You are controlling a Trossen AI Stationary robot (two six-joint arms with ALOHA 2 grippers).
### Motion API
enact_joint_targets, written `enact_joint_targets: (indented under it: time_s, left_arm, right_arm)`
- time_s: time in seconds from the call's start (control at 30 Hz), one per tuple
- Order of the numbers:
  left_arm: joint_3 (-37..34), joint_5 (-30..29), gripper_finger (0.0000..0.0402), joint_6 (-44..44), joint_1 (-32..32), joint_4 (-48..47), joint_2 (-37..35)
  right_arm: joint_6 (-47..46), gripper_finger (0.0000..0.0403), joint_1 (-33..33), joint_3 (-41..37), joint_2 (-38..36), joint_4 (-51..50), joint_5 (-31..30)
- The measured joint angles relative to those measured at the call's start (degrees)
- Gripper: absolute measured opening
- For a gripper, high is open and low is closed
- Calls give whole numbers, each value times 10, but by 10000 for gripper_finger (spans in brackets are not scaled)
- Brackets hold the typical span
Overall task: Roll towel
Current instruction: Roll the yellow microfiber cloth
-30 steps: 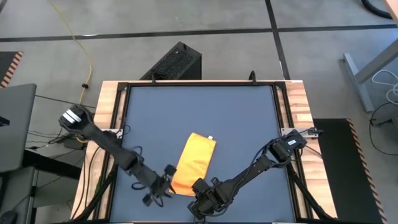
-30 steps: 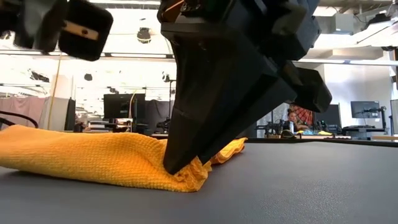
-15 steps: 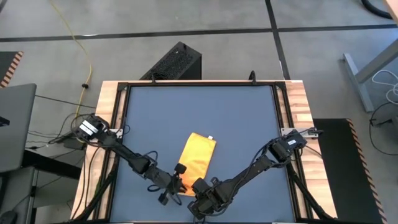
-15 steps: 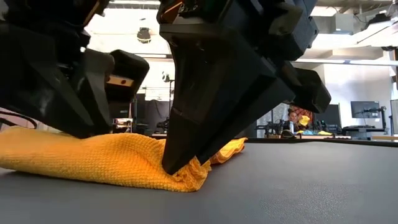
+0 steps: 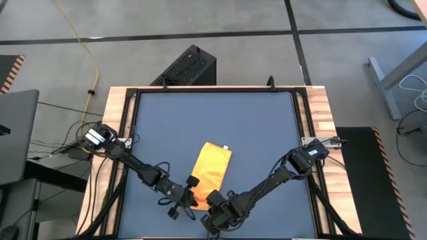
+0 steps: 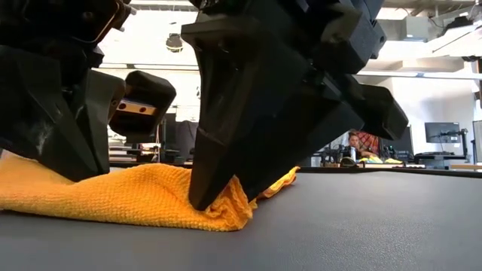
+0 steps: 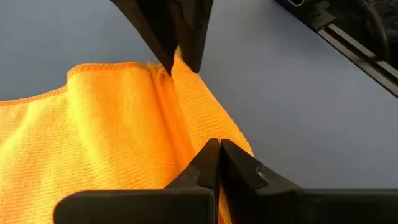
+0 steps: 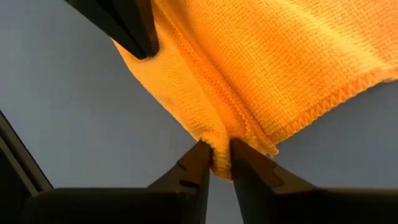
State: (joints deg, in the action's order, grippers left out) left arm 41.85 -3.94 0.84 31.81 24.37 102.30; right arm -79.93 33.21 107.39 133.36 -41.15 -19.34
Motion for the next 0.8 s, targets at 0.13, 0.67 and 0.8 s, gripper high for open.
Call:
enact_joint_targets:
  time_s: [0.13,0.67,0.8]
  left_arm:
    - [0,-11,1,3,-1,-9,0]
    - [0,11,1,-21,-15,36,53]
    - [0,17,0,-22,-17,35,54]
  right_arm:
    - [5,121,-3,0,-1,-3,18]
    - [82,199,12,-1,-51,-38,42]
    - [199,200,35,0,-53,-27,20]
